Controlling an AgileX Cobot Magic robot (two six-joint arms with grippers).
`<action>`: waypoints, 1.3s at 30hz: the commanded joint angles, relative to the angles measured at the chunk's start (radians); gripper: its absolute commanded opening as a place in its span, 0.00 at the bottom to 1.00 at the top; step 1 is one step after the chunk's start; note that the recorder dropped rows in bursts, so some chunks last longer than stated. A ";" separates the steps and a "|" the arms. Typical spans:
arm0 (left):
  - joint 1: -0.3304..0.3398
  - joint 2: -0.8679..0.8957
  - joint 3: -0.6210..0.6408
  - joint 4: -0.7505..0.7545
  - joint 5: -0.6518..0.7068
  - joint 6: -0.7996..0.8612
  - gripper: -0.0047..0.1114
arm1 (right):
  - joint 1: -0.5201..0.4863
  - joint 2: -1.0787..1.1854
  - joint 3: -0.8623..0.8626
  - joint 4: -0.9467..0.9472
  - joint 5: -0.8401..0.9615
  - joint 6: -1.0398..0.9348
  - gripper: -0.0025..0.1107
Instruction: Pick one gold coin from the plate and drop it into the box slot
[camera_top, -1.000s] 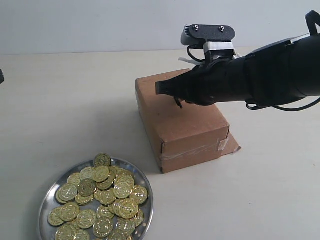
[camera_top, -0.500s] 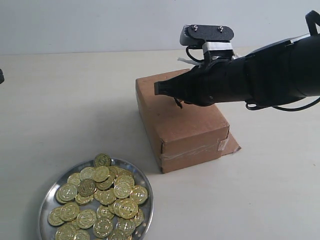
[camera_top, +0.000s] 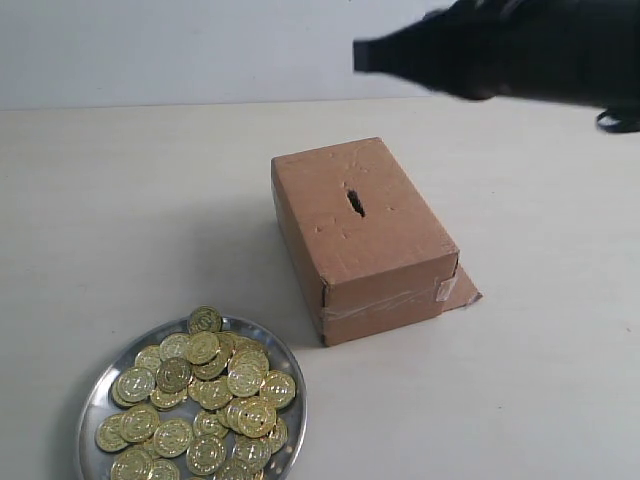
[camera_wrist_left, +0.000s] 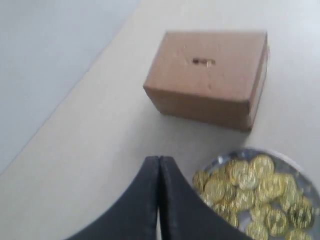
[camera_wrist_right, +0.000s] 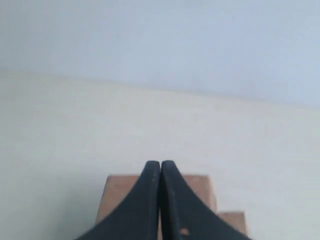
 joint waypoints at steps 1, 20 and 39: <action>0.000 -0.114 0.089 -0.067 -0.250 -0.136 0.04 | 0.003 -0.236 0.039 -0.004 -0.022 -0.092 0.02; 0.000 -0.330 0.891 -0.184 -1.111 -0.368 0.04 | 0.003 -1.001 0.671 -0.004 -0.015 -0.002 0.02; 0.000 -0.330 0.983 -0.184 -1.045 -0.357 0.04 | 0.003 -1.253 0.886 -0.015 -0.003 -0.004 0.02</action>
